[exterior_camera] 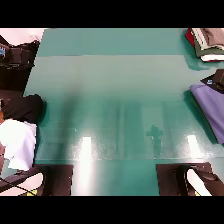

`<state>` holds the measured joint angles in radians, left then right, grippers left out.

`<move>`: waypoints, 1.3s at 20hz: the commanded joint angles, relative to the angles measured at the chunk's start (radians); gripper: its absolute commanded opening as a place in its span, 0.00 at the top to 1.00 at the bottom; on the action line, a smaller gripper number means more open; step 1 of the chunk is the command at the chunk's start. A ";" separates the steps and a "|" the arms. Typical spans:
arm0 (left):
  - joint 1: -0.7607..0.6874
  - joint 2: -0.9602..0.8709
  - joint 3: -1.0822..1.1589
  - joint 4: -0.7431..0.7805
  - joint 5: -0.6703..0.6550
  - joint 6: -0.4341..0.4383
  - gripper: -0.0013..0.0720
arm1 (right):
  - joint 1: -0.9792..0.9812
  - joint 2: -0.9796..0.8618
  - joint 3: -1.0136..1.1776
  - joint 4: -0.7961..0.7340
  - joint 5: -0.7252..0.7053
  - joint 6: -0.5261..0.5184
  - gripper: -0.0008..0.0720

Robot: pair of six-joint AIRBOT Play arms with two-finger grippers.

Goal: Fold the shirts.

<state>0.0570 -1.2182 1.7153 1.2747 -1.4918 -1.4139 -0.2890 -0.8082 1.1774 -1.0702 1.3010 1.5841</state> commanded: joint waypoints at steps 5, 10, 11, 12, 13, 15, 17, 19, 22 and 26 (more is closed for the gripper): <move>0.000 0.001 0.001 0.000 0.000 0.000 0.95 | 0.019 0.002 0.000 0.002 -0.019 0.000 0.95; 0.000 0.001 0.001 0.000 0.000 0.000 0.95 | 0.019 0.002 0.000 -0.003 -0.019 0.000 0.95; 0.000 0.001 0.001 0.000 0.001 0.001 0.95 | 0.019 0.002 0.000 -0.003 -0.019 0.000 0.95; 0.000 0.001 0.001 0.002 0.035 0.018 0.95 | 0.019 0.002 0.000 -0.003 -0.019 0.000 0.95; 0.000 0.001 0.001 0.000 0.081 0.017 0.95 | 0.019 0.002 0.000 -0.003 -0.019 -0.001 0.95; 0.000 0.001 0.001 -0.019 0.136 0.007 0.95 | 0.019 0.002 0.000 -0.003 -0.019 -0.008 0.95; 0.000 0.001 0.001 -0.016 0.135 0.008 0.95 | 0.019 0.002 0.000 -0.004 -0.019 -0.014 0.95; 0.000 0.000 -0.002 -0.012 0.095 0.027 0.95 | 0.019 0.002 0.000 -0.004 -0.019 -0.023 0.95; 0.000 0.001 -0.089 0.174 0.020 -0.019 0.27 | 0.019 0.002 0.000 -0.003 -0.019 -0.024 0.95; 0.000 0.001 -0.366 0.468 0.079 -0.104 0.27 | 0.019 0.002 0.000 -0.003 -0.018 -0.034 0.95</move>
<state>0.0570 -1.2179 1.5055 1.5360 -1.4441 -1.4567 -0.2710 -0.8074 1.1774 -1.0740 1.2816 1.5566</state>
